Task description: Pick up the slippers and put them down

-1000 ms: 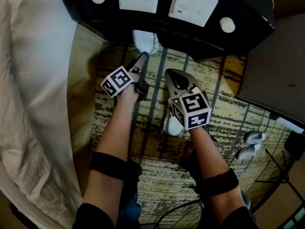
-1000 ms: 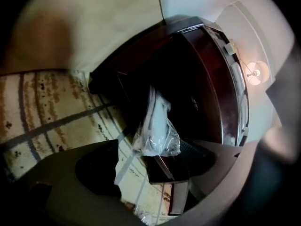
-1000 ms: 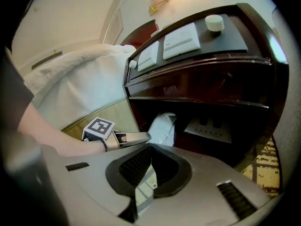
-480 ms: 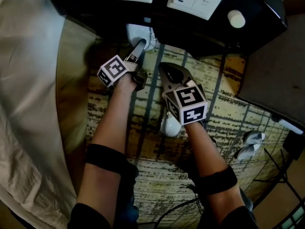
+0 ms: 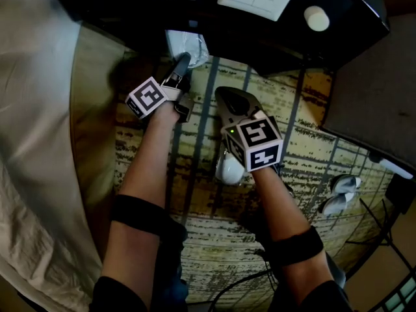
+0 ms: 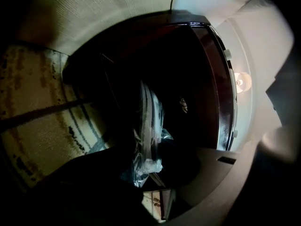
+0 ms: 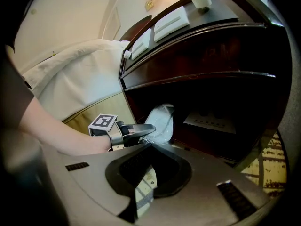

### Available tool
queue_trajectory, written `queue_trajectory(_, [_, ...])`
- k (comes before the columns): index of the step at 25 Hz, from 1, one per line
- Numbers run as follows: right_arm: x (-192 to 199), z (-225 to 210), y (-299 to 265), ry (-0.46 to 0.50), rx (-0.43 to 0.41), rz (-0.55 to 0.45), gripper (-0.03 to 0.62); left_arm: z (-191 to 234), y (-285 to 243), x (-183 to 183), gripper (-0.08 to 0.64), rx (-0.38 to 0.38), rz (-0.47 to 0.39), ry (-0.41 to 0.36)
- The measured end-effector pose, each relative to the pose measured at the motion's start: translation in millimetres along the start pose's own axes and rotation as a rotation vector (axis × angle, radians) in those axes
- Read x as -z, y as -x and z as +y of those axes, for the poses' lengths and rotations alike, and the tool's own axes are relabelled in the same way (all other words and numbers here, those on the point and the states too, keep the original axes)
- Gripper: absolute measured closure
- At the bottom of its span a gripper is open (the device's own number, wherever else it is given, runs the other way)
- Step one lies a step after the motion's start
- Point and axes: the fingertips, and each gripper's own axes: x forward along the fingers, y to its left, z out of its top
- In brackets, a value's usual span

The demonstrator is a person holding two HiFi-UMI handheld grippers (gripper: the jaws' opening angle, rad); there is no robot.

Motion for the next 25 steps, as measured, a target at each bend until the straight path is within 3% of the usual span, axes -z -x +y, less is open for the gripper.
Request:
queue_trajectory(8, [3.2, 10.4, 2.9, -0.009, -0.009, 0.006, 0.591, -8.6, 25.6, 8.6, 0.463, 0.074, 0.030, -0.014])
queue_trajectory(15, [9.2, 40.3, 36.5, -0.002, -0.026, 0.054, 0.592, -35.6, 103.0, 38.1, 0.466, 0.099, 0.099, 0.006])
queue_trajectory(25, [20.7, 89.6, 82.0, 0.000, -0.053, 0.142, 0.592, -54.5, 213.7, 90.3, 0.466, 0.042, 0.238, -0.004])
